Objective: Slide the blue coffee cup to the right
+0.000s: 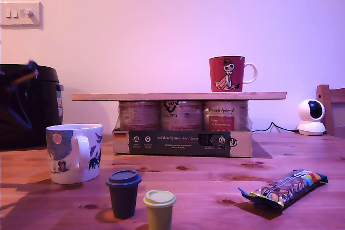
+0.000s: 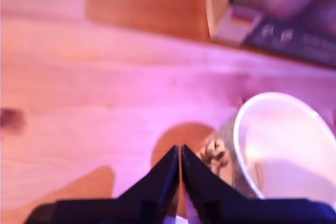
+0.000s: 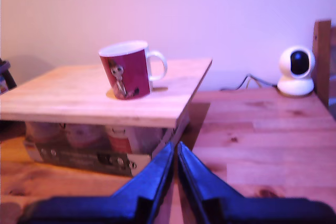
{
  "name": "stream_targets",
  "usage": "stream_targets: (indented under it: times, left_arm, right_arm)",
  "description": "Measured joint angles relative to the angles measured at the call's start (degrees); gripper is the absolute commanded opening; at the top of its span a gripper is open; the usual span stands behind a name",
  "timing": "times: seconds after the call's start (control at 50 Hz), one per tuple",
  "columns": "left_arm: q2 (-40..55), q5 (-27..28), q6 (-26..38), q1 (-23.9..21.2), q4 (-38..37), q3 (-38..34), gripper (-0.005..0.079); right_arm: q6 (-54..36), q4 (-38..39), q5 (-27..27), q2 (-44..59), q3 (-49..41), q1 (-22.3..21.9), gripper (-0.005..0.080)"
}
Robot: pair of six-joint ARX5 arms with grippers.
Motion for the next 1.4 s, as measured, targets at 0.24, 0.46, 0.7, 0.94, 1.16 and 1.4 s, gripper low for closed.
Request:
stream_targets:
  times: [0.24, 0.46, 0.7, 0.94, 1.16, 1.4]
  left_arm:
    - [3.93, 0.52, 0.00, -0.24, -0.90, 4.70, -0.0021]
    - [8.87, -0.26, 0.02, -2.99, -5.01, 8.17, -0.0020]
    - [9.92, -3.80, 0.20, -5.66, -10.14, 8.81, -0.0021]
    - [9.92, -4.63, -0.68, -7.76, -9.79, 10.32, -0.0020]
    - [9.92, -4.66, -1.03, -9.68, -9.81, 10.47, -0.0020]
    - [9.92, -4.66, -2.75, -12.07, -7.67, 10.56, -0.0020]
  right_arm:
    - [0.02, 0.22, 0.46, 0.09, -3.06, 1.22, -0.0013]
    - [0.02, 1.70, 0.46, 0.02, -3.04, 1.22, -0.0013]
    - [0.02, 2.01, 0.44, 0.02, -3.04, 1.22, -0.0012]
    - [0.02, 2.03, 0.42, 0.02, -3.04, 1.22, -0.0012]
    - [0.04, 2.03, 0.33, 0.02, -3.04, 1.22, -0.0012]
    - [0.07, 2.03, -0.07, 0.02, -3.04, 1.22, -0.0013]
